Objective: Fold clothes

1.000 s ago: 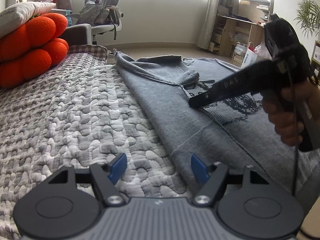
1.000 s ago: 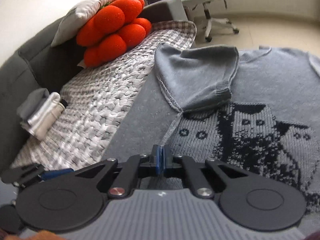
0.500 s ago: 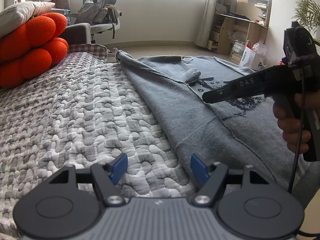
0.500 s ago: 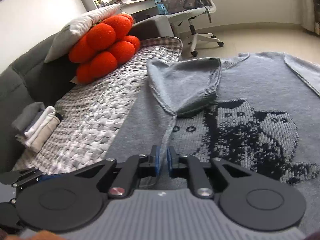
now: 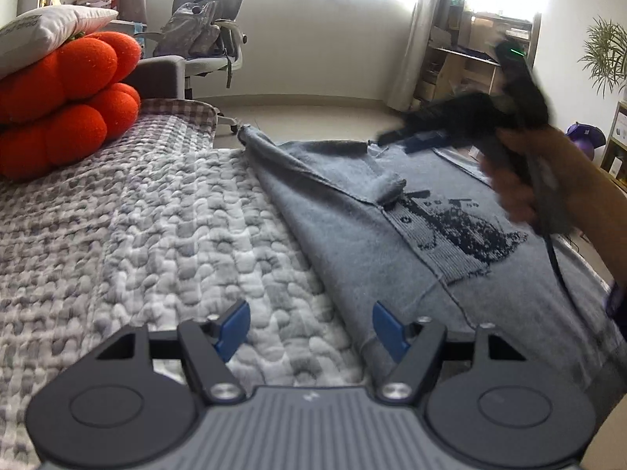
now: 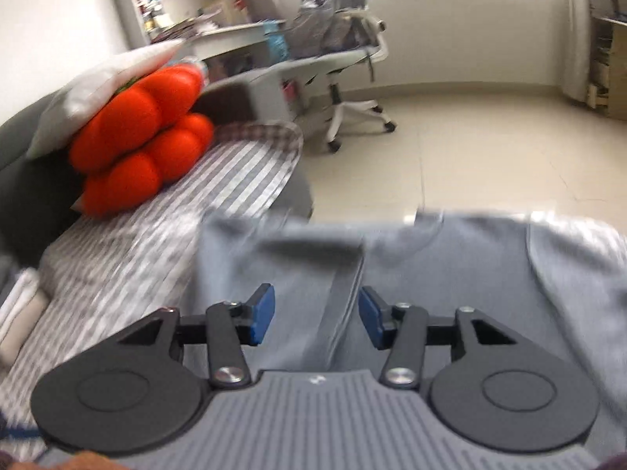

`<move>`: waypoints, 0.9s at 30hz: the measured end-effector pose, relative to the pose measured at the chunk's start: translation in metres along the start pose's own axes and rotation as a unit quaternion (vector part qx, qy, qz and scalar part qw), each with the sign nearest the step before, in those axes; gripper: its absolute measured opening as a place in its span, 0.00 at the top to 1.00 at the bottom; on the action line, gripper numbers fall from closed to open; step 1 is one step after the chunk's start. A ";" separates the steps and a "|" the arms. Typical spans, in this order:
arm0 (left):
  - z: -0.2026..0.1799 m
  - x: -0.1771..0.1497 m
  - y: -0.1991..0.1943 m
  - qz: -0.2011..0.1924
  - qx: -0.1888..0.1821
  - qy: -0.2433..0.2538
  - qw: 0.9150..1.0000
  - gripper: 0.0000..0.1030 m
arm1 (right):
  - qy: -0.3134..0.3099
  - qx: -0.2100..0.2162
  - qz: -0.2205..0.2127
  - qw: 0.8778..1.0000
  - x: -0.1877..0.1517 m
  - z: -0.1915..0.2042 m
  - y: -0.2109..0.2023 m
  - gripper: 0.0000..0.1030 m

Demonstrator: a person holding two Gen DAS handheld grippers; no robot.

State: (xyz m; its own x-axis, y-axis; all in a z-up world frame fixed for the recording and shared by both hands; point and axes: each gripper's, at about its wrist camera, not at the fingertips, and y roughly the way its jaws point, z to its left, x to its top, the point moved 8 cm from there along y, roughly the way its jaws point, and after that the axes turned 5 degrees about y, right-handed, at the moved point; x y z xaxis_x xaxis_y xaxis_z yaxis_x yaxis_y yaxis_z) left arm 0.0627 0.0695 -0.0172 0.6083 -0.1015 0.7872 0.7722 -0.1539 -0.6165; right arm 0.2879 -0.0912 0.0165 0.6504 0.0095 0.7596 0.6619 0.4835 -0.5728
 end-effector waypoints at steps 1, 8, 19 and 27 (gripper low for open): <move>0.001 0.000 0.002 0.001 0.000 -0.002 1.000 0.32 | -0.001 -0.008 0.002 1.000 0.007 -0.003 0.012 0.50; 0.013 -0.006 0.010 0.009 0.007 -0.016 1.000 0.32 | -0.055 -0.068 0.022 0.996 0.004 -0.011 0.071 0.98; 0.016 -0.007 0.009 0.009 0.019 -0.020 1.000 0.32 | -0.044 -0.150 -0.009 0.988 -0.001 -0.027 0.057 0.96; 0.024 -0.006 0.004 0.004 0.026 -0.029 0.999 0.32 | -0.041 -0.160 -0.030 0.986 0.006 -0.021 0.040 0.89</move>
State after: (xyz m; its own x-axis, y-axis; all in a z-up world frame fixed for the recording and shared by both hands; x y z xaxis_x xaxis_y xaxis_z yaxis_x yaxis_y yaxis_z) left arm 0.0666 0.0927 -0.0244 0.6227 -0.0447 0.7812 0.7750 -0.1024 -0.6236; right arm 0.3262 -0.0903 -0.0087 0.5826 0.0661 0.8101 0.7908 0.1838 -0.5838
